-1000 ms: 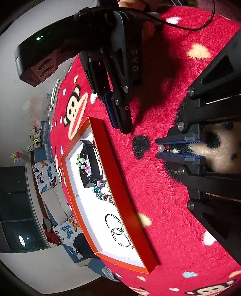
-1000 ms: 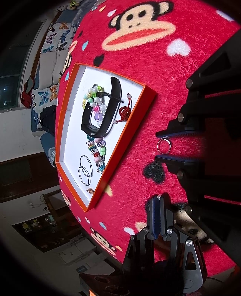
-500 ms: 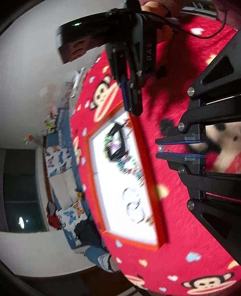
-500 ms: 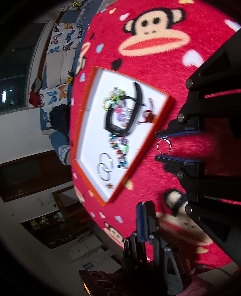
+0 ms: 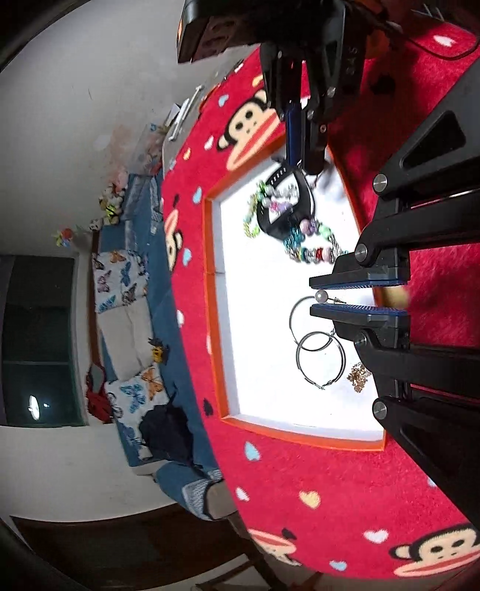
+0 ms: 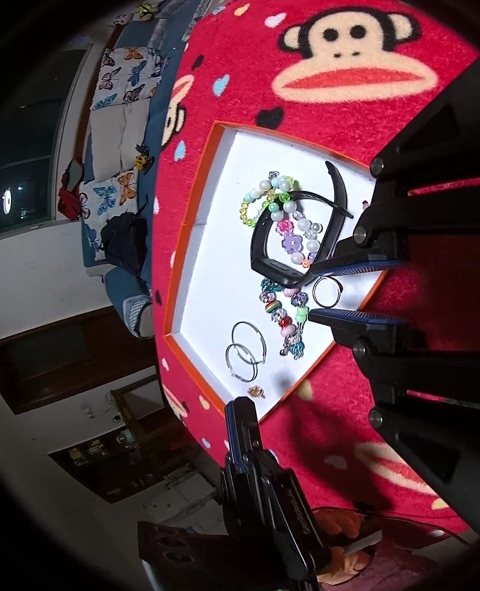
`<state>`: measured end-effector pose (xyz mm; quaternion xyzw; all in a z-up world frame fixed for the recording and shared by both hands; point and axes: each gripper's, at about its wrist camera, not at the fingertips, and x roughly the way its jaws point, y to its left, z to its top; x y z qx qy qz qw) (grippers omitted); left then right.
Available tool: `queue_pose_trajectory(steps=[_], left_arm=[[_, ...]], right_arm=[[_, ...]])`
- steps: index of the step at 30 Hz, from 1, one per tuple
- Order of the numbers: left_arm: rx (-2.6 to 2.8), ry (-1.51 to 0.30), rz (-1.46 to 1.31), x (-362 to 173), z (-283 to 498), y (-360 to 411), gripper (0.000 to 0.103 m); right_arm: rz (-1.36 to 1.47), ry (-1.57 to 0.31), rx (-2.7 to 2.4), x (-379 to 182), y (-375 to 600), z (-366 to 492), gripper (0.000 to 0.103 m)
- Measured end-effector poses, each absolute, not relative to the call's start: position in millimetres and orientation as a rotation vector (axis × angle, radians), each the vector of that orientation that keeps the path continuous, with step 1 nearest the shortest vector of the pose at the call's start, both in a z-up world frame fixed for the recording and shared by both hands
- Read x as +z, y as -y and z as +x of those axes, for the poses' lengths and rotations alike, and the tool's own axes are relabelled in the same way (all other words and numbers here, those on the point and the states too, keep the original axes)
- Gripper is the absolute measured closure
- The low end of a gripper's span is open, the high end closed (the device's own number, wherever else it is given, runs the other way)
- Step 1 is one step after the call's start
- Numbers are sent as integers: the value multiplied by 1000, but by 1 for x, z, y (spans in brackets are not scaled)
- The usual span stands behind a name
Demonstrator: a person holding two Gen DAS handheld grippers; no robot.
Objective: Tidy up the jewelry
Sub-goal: 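Carry the stud into the box and open the left tool while the right tool releases the ring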
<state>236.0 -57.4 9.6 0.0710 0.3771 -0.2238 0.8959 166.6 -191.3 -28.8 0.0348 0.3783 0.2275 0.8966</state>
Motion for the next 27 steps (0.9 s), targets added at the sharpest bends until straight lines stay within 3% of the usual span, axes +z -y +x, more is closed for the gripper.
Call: queue_pose_trajectory(steps=[10, 27], left_arm=[[-457, -853, 138, -23, 256, 58, 96], [-445, -873, 125, -28, 257, 58, 95]], right_arm=[[77, -808, 476, -37, 189, 172, 82], [87, -819, 481, -42, 188, 171, 82]])
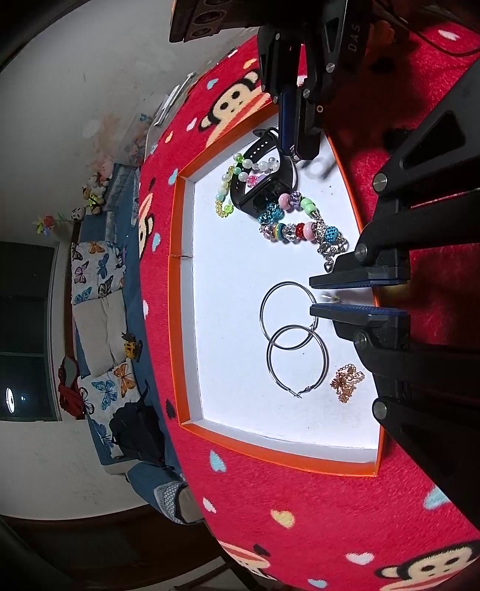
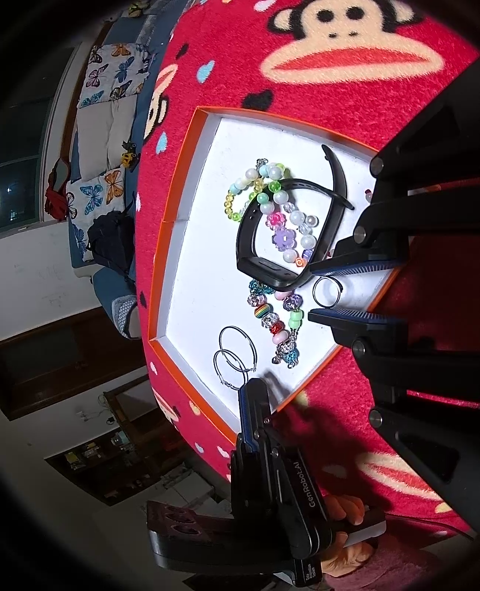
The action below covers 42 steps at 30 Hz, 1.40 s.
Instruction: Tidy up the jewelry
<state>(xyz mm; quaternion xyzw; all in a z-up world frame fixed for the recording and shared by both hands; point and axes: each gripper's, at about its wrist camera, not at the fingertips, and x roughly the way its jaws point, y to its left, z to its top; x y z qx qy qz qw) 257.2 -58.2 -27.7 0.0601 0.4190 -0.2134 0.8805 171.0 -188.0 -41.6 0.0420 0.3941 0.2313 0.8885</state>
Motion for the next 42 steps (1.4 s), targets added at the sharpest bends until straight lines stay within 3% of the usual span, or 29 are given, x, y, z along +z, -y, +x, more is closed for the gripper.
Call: queue_pose_trajectory(steps=[21, 27, 28, 30, 31, 32, 40, 42], left_arm=[[-423, -885, 90, -23, 249, 56, 93], [-413, -876, 72, -16, 237, 52, 92], [-410, -874, 69, -15, 235, 52, 88], [-400, -867, 59, -11, 229, 50, 69], [-391, -856, 51, -9, 225, 49, 51], [-385, -836, 48, -6, 220, 48, 47], [-365, -803, 48, 9, 188, 44, 46], [-354, -793, 45, 13, 178, 43, 42]], right_arm=[[47, -813, 449, -35, 185, 164, 82], [45, -806, 436, -32, 186, 158, 77], [43, -803, 435, -31, 185, 157, 76], [39, -798, 430, -29, 184, 154, 75], [36, -796, 428, -28, 184, 152, 74], [33, -792, 425, -27, 183, 150, 73], [23, -777, 401, -23, 182, 133, 67], [19, -772, 389, -22, 182, 127, 66]])
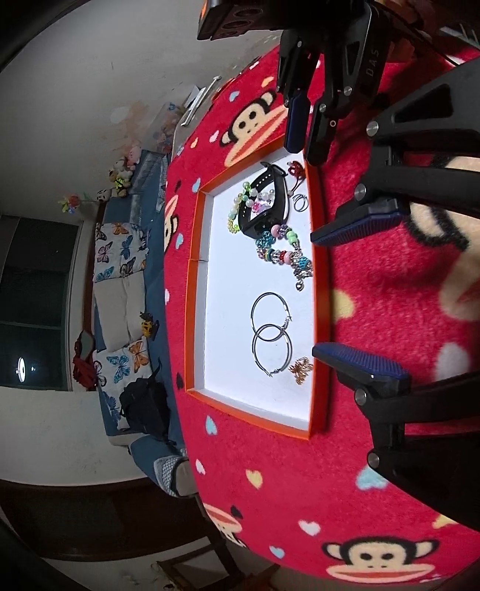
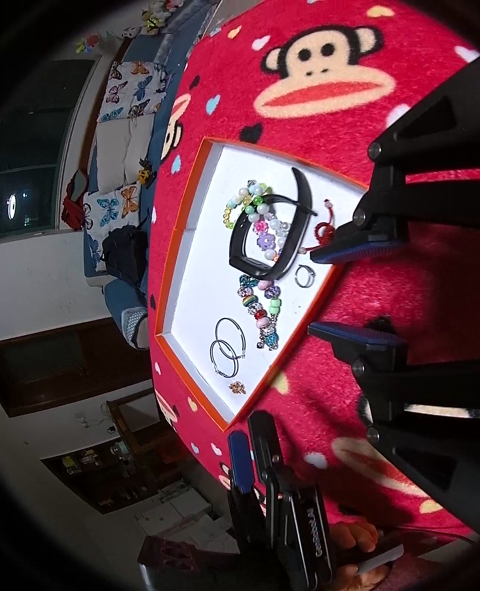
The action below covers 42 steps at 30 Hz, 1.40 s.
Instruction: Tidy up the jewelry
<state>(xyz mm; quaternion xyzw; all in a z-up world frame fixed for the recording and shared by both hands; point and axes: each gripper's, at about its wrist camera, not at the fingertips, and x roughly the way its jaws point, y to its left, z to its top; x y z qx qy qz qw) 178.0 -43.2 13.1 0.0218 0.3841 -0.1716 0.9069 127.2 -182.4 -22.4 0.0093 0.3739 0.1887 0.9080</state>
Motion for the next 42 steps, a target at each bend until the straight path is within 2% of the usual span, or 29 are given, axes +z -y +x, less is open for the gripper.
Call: queue_pose_trajectory(steps=[4, 12, 17, 19, 34, 36, 38, 42], left_arm=[[-333, -767, 44, 19, 158, 41, 38], [-283, -721, 63, 24, 113, 38, 12], [-266, -709, 54, 24, 89, 33, 11], [-262, -704, 49, 25, 81, 32, 7], [-165, -681, -10, 24, 34, 11, 6], [-168, -673, -25, 24, 31, 8, 1], [-159, -655, -48, 22, 25, 3, 0], [-127, -652, -68, 17, 24, -3, 0]], right_arm=[[16, -761, 376, -21, 181, 114, 62], [-1, -725, 336, -19, 176, 91, 54], [-6, -715, 310, -20, 174, 76, 51], [-9, -707, 300, -20, 173, 71, 51], [-5, -670, 250, -23, 174, 37, 49], [-9, -662, 239, -23, 174, 33, 46], [0, -655, 237, -24, 174, 32, 41], [6, -640, 229, -26, 176, 29, 40]])
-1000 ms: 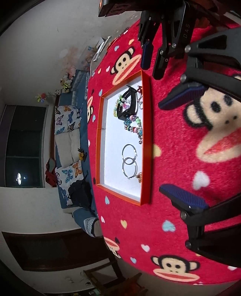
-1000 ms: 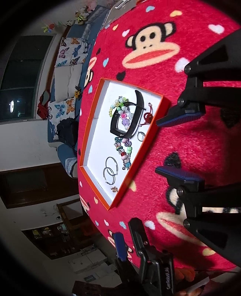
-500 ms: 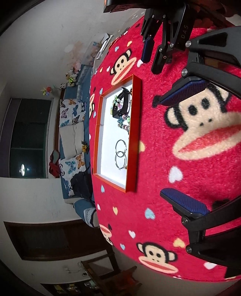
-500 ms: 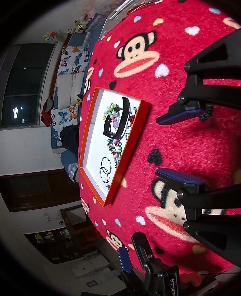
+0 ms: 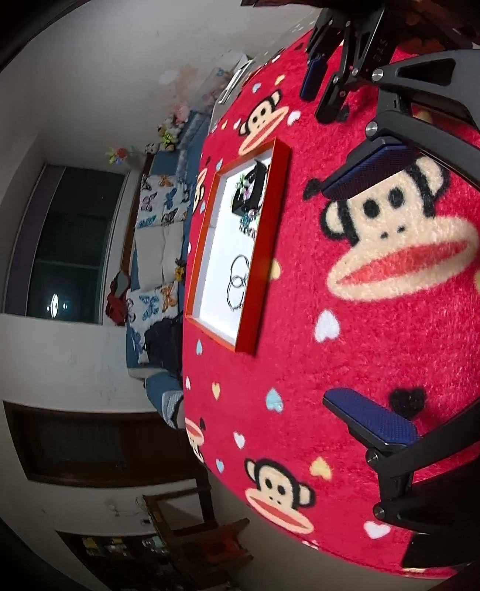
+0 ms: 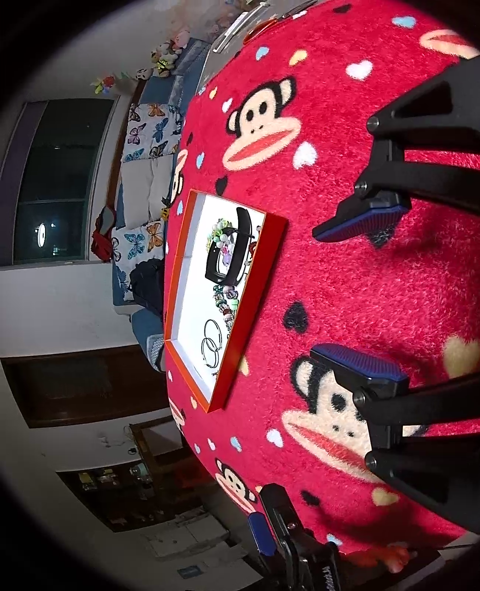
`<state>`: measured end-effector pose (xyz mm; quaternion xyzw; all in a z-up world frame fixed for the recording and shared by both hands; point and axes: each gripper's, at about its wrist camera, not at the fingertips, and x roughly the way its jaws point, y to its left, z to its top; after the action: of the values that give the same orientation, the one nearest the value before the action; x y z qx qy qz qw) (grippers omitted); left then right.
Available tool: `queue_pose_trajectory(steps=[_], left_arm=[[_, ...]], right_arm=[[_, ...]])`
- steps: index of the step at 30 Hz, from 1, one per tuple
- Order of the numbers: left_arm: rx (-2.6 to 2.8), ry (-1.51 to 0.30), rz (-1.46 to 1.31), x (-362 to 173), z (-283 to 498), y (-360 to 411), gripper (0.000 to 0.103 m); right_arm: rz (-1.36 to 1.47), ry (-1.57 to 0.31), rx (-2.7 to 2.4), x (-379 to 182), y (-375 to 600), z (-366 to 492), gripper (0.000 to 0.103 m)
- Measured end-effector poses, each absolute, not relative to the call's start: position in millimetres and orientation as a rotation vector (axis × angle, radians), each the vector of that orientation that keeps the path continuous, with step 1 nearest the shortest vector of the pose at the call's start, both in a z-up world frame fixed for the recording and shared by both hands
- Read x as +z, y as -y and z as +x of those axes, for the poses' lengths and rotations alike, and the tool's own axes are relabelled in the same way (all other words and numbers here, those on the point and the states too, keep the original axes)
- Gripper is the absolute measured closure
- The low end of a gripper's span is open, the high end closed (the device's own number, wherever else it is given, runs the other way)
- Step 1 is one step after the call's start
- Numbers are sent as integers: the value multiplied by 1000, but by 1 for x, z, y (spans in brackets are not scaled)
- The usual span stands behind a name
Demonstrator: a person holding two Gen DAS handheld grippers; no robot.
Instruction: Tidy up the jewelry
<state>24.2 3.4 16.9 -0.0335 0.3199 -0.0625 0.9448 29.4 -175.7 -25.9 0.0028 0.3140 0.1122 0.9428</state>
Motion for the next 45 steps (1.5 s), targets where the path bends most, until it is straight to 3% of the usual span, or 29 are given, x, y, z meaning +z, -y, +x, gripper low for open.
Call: queue_pose_trajectory(steps=[27, 30, 35, 45], left_arm=[[-108, -615, 48, -15, 38, 10, 0], [-116, -606, 45, -15, 36, 10, 0], [-123, -616, 69, -17, 36, 15, 0], [-84, -591, 67, -14, 32, 13, 0]], right_arm=[[25, -579, 169, -37, 185, 30, 38], [25, -577, 171, -37, 184, 29, 29], [17, -564, 170, -36, 184, 26, 24], [23, -567, 165, -36, 184, 26, 22]])
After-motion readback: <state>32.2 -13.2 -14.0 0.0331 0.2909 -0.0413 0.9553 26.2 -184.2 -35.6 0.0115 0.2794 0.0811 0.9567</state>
